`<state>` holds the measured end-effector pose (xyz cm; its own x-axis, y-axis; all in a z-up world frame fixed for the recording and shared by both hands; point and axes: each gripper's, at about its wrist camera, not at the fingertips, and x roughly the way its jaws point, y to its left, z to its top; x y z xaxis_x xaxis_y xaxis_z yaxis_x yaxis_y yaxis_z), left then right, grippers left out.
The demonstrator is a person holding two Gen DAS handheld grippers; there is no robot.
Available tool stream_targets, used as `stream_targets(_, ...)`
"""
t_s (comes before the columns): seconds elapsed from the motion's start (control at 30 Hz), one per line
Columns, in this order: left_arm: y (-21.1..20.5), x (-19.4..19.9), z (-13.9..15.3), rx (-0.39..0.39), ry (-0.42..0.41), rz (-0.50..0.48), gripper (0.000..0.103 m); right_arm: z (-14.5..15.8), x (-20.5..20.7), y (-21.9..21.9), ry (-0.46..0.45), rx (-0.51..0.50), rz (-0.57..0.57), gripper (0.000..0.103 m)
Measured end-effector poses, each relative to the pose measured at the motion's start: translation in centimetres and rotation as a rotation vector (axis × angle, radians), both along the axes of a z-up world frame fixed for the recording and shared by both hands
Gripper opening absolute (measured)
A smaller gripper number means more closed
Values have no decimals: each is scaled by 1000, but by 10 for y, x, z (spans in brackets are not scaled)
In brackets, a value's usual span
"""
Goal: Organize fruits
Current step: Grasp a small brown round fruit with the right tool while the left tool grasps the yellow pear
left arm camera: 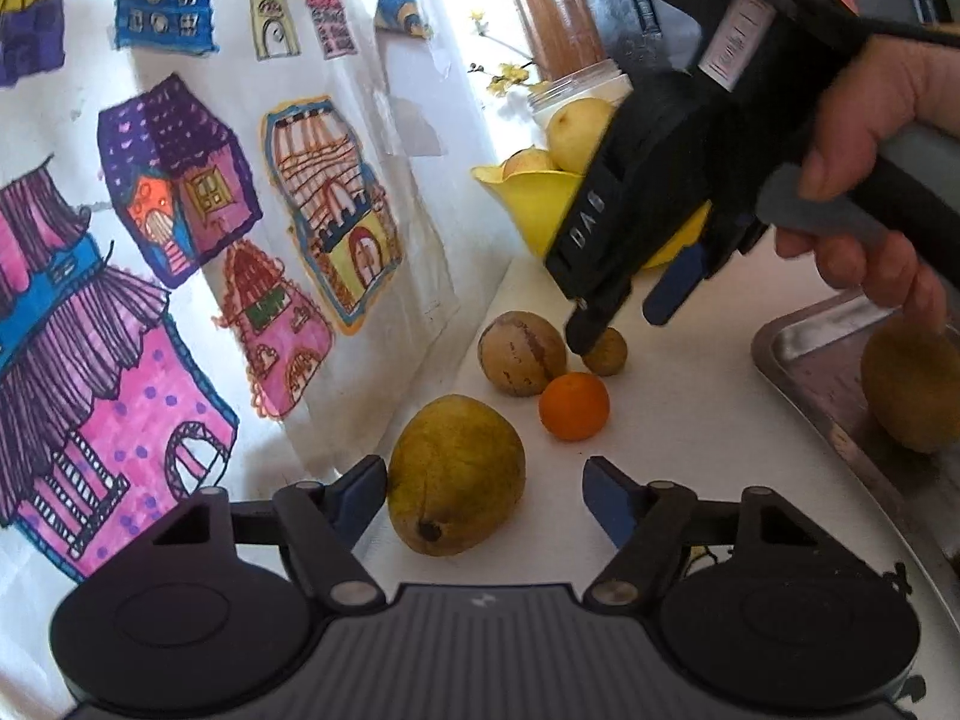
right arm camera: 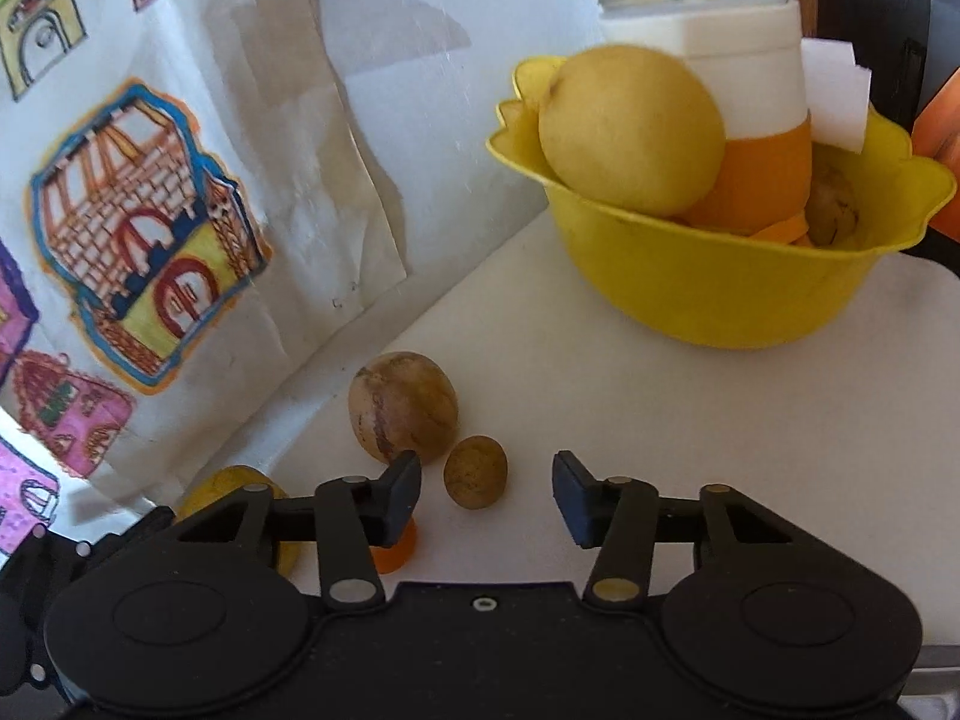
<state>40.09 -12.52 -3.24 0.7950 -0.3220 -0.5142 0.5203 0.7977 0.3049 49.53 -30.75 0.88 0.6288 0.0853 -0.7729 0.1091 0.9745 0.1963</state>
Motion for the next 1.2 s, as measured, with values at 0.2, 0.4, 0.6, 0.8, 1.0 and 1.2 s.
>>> stream_targets(0.2,4,11,1,-29,37,22,73,-9,4,-2,14,15,-12,47)
stream_targets(0.4,4,20,-2,-43,61,34,70,-11,7,-3,10,14,-13,45)
stream_targets(0.6,1,29,0,-56,66,39,67,-16,12,1,7,-4,-10,38)
stream_targets(0.8,-6,36,2,-32,79,77,59,-17,8,10,2,-17,2,26)
stream_targets(1.0,-1,34,6,-69,116,101,59,-17,0,14,2,-7,12,26)
stream_targets(1.2,13,19,14,-164,210,133,59,-4,-25,8,-14,26,30,26)
